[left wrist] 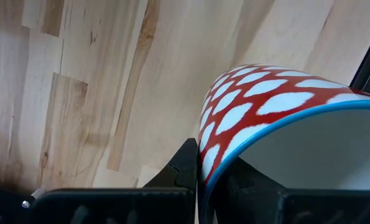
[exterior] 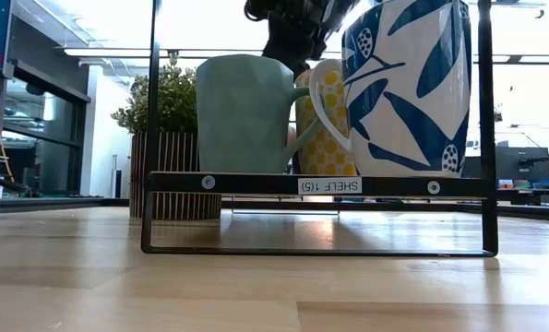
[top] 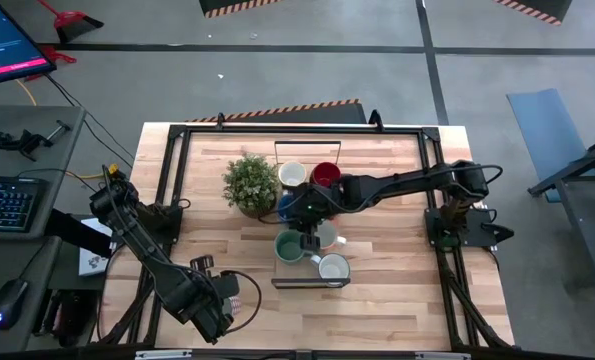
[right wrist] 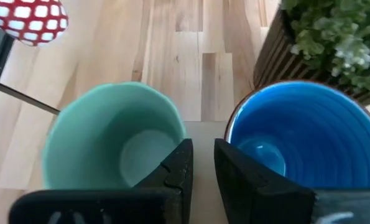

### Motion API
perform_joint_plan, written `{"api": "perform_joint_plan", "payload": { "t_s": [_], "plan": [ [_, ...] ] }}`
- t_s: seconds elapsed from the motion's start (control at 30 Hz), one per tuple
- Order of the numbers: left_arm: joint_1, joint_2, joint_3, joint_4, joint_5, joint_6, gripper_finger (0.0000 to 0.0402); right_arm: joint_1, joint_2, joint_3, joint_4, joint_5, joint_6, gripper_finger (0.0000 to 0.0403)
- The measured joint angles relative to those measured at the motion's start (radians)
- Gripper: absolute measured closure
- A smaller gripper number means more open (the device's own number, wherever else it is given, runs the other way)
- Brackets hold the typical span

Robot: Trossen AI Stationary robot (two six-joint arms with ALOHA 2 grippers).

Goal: Place coffee mugs
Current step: Put the patterned red mug on the shelf

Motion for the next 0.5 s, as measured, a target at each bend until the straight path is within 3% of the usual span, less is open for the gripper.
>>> {"api": "perform_joint_plan", "payload": {
  "t_s": [0.33,0.5],
  "plan": [
    [0.0,0.0,0.0,0.001,0.0,-0.016,0.0391,-0.021,0.0,0.0,-0.03,0.003,-0.005,0.0368],
    [0.0,0.0,0.0,0.0,0.0,-0.016,0.0391,-0.019,0.0,0.0,-0.019,-0.048,-0.007,0.0383]
  ]
}}
